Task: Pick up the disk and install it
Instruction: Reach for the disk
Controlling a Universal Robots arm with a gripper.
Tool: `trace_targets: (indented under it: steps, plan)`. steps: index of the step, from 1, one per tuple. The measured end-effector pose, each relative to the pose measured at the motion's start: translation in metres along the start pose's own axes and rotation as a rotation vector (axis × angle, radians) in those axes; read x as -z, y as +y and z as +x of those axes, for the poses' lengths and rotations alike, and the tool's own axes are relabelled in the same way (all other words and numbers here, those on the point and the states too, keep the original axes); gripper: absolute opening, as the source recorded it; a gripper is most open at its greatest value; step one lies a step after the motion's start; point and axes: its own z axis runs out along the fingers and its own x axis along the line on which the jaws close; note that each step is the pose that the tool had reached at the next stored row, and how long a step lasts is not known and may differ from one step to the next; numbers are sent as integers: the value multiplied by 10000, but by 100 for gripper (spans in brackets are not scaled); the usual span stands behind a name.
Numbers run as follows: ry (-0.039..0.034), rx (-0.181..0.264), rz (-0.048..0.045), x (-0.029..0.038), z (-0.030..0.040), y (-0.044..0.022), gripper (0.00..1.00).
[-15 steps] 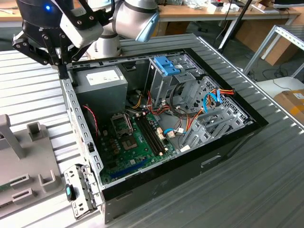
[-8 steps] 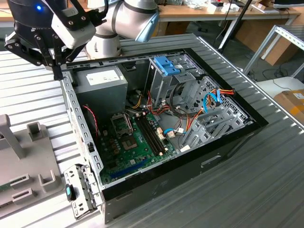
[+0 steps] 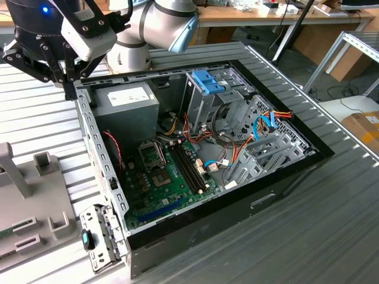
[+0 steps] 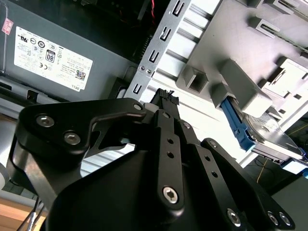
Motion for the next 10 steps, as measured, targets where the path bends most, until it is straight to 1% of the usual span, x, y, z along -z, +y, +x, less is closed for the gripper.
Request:
trace_targets:
  steps: [7, 10]
  plan:
    - [0, 0, 0, 0, 3, 0, 11]
    - [-1, 0, 0, 1, 31, -2, 11]
